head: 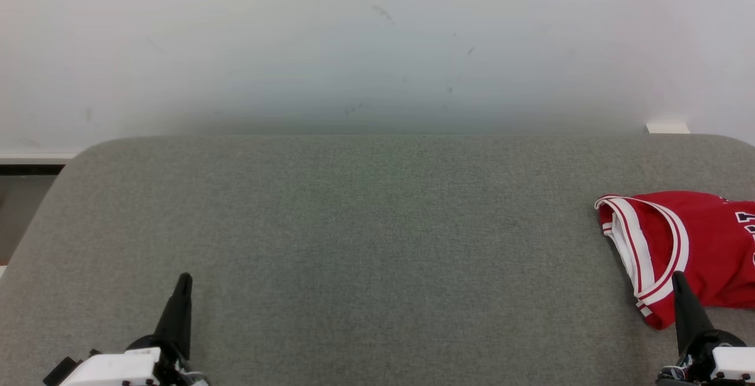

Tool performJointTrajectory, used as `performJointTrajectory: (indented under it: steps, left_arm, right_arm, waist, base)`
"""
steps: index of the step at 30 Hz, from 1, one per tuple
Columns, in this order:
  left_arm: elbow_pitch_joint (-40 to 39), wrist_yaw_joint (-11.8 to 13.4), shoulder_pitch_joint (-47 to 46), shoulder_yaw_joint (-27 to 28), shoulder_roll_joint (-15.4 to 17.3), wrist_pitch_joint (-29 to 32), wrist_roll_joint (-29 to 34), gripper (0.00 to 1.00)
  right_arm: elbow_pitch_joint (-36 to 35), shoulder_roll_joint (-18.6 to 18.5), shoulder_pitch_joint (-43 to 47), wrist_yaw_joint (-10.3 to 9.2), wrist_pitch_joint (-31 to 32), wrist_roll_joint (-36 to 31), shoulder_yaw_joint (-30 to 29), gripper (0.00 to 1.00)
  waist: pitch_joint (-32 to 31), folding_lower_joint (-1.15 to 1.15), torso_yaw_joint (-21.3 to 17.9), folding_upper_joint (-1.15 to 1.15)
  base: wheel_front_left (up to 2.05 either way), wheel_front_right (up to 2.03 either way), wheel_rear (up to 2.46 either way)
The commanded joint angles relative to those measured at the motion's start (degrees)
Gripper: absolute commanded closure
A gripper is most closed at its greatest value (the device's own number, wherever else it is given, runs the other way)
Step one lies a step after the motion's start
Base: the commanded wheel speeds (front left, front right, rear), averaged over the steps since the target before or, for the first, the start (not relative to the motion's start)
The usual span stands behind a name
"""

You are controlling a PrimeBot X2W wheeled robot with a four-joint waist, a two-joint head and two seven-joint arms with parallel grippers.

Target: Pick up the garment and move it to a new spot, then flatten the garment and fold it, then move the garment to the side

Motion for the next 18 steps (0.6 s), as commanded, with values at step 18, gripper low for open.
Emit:
performJointTrajectory:
  steps: [18]
  left_arm:
    - [-0.22, -0.32, -0.24, 0.09, 0.36, 0.25, -0.66, 1.0]
  right_arm:
    - [-0.24, -0.03, -0.34, -0.1, 0.27, 0.01, -0.24, 1.0]
  waist:
    - [0.0, 0.0, 0.0, 0.0]
  base:
    - [0.0, 0.0, 0.0]
